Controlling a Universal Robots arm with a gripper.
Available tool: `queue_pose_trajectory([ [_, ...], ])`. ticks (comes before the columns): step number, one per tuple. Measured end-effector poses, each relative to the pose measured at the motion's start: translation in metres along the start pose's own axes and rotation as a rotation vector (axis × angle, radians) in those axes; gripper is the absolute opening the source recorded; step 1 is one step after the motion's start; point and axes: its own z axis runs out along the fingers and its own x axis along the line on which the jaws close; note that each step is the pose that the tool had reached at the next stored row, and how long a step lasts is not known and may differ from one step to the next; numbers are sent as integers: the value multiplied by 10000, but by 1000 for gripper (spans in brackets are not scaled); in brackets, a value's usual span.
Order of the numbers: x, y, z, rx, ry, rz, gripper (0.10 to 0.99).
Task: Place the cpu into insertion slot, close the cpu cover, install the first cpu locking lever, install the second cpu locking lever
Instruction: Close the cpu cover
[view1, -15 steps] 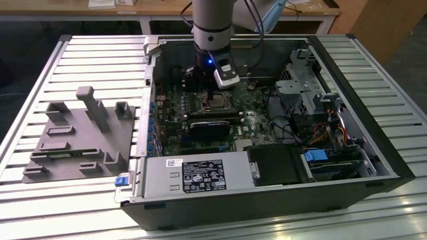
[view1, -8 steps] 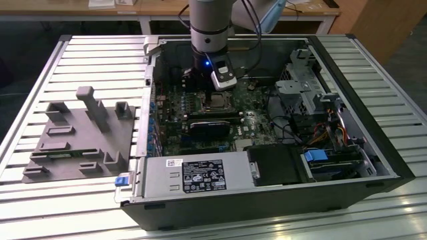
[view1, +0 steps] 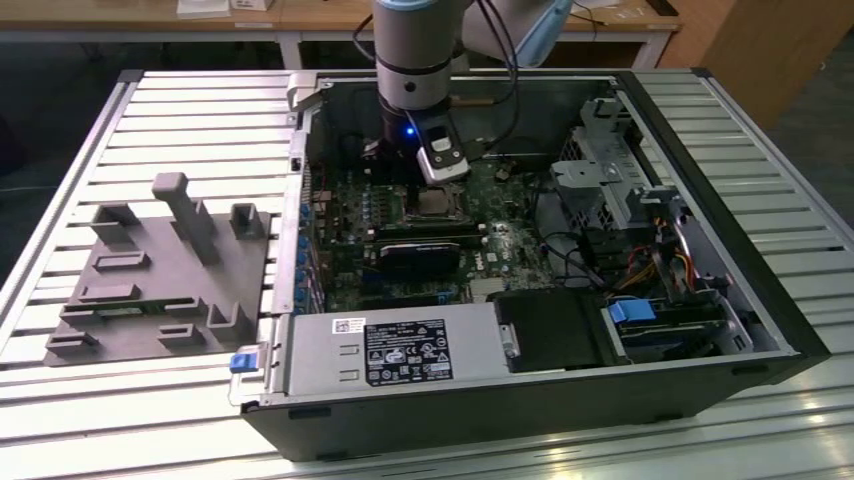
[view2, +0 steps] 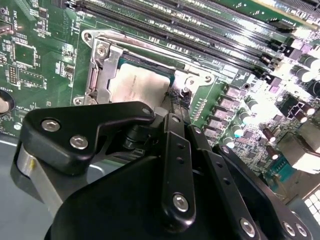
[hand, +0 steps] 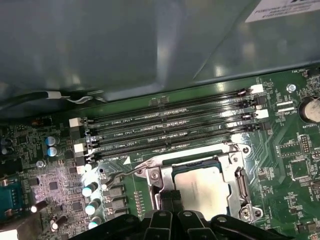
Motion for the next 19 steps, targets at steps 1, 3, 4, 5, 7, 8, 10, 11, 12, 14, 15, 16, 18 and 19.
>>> queue_pose_trajectory([
  [1, 0, 0, 3, -3, -1, 1, 102],
  [3, 1, 0, 17, -4, -2, 1, 102],
  [4, 2, -1, 26, -3, -2, 0, 102],
  [5, 2, -1, 32, -3, -2, 1, 102],
  [7, 3, -2, 41, -1, -1, 1, 102],
  [8, 3, -3, 41, 1, -1, 1, 102],
  [10, 3, -2, 44, 0, -1, 1, 102],
  [11, 3, -3, 47, 0, -1, 1, 102],
  [12, 3, -3, 49, 2, 0, 1, 102],
  [14, 3, -3, 50, 3, 0, 1, 102],
  [15, 3, -3, 51, 1, 0, 1, 102],
  [16, 3, -2, 51, 0, -1, 1, 102],
  [18, 2, -1, 41, -9, -6, 1, 102],
  [19, 2, 0, 28, -5, -4, 1, 102],
])
